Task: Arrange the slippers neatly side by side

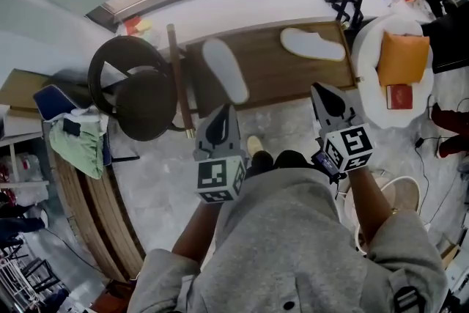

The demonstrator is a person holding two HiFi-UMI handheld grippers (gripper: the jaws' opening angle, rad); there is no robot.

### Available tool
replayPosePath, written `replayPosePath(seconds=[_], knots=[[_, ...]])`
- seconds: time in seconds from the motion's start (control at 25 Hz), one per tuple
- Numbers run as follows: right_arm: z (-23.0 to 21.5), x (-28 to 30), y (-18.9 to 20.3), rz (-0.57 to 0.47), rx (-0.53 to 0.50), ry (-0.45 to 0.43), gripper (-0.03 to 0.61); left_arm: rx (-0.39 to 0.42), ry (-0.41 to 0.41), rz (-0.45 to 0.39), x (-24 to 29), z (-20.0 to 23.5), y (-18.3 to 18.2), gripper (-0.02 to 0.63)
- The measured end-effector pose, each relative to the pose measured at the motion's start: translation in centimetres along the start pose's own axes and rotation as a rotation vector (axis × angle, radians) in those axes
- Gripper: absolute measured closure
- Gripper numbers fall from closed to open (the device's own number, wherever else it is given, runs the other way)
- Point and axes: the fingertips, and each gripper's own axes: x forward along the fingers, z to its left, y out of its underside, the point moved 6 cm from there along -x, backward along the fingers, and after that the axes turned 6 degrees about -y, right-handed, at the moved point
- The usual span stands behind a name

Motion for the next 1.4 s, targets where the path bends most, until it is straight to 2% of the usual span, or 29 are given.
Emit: replayPosePath(seconds=[0.4, 0.64, 1.0, 1.24, 1.4], knots=[[-2.9, 2.0, -0.5, 0.047, -0.057, -0.004, 0.554, -0.023, -0.021, 0.016, 2.3, 0.6, -0.3, 0.598], [-6.8, 3.0, -0.1, 0.088, -0.074, 0.003, 0.554, -0.029, -0.052, 0.024, 4.1, -0.7, -1.0, 0.598], [-13.6, 5.4, 0.4, 0.138, -0.049, -0.013, 0.551, -0.031, -0.074, 0.036, 8.8, -3.2, -3.6, 0.598], [-16.8, 7.6, 1.7, 0.181, -0.007, -0.068, 0.546, -0.015, -0.1, 0.056, 11.8, -4.2, -4.3, 0.598], [-18.2, 8.4, 3.6, 0.221, -0.004, -0.115, 0.476, -0.02, -0.118, 0.066, 13.2, -5.2, -4.0, 0.598]])
